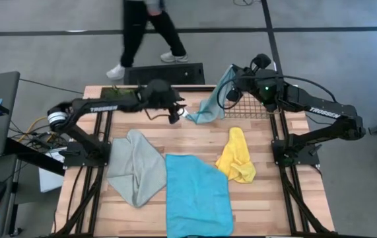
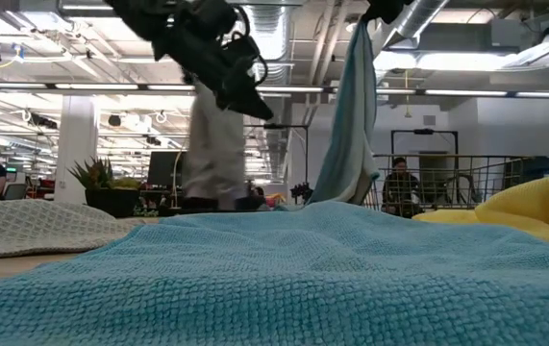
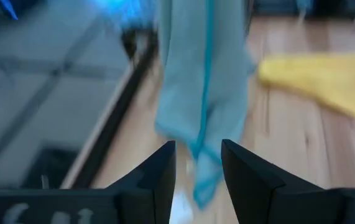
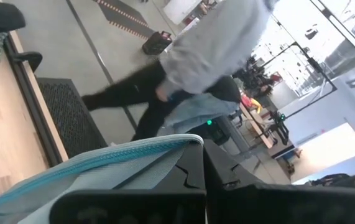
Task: Fold microfiber towels
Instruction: Fold the light blue microfiber cloth
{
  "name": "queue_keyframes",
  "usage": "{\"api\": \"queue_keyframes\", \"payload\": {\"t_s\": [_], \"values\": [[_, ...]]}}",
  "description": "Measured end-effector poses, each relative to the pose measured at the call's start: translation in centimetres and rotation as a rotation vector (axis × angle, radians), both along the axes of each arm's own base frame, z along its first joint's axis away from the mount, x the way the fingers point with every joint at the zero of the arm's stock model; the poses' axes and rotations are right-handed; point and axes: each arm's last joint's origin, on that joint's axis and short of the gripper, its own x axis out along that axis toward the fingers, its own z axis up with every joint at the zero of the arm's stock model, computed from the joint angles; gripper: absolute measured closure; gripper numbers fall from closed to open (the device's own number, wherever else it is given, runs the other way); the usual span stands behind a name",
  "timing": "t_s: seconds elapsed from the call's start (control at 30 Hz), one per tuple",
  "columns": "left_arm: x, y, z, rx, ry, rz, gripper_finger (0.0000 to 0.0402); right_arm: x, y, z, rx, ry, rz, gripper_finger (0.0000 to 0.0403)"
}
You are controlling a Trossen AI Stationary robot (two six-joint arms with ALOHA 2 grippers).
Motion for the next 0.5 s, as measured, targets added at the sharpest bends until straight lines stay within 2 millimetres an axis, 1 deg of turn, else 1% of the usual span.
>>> {"api": "queue_keyframes", "payload": {"t_s": [0.07,0.17,0.37,0.5], "values": [[0.1,-0.4,-0.7,0.042,-0.067,0.016,0.0281,0.0,0.0,0.1,-0.002,-0.006,0.0,0.04],[0.5,-0.6,-1.8,0.061,-0.107,0.031,0.0281,0.0,0.0,0.1,0.003,-0.013,-0.001,0.04],[1.5,-1.1,-3.8,0.061,-0.042,-0.01,0.0281,0.1,0.0,0.2,0.0,-0.03,0.002,0.04],[2.5,-1.2,-5.6,0.078,-0.018,-0.033,0.0281,0.2,0.0,0.3,0.002,-0.051,0.033,0.04]]}}
